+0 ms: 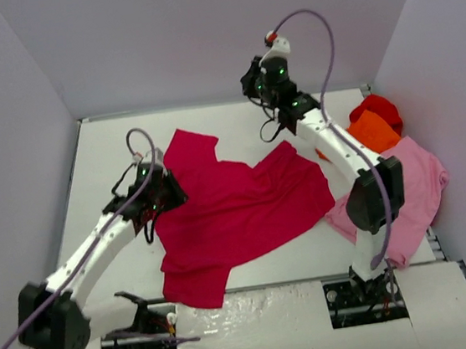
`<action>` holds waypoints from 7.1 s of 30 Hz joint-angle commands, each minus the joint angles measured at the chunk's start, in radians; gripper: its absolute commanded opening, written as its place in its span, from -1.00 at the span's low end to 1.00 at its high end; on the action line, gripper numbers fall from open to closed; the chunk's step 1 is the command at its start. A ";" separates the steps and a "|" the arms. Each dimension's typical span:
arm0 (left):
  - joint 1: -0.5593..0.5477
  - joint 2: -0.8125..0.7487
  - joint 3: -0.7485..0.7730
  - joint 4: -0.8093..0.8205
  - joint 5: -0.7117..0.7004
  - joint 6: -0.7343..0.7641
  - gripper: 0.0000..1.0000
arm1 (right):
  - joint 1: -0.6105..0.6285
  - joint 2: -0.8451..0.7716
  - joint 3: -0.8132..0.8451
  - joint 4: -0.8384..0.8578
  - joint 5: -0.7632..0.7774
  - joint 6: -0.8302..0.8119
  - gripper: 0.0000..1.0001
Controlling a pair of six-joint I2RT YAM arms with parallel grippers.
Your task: Fold and stack the t-shirts
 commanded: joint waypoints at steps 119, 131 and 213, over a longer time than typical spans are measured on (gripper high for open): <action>-0.067 0.647 0.138 0.329 0.165 -0.124 -1.00 | -0.110 0.368 -0.008 -0.244 -0.089 -0.124 -1.00; -0.067 0.656 0.120 0.328 0.171 -0.118 -1.00 | -0.110 0.505 0.224 -0.047 0.013 -0.172 -1.00; 0.388 1.251 1.345 -0.375 -0.077 0.226 -1.00 | 0.610 -0.040 -0.406 -0.313 0.121 0.007 -1.00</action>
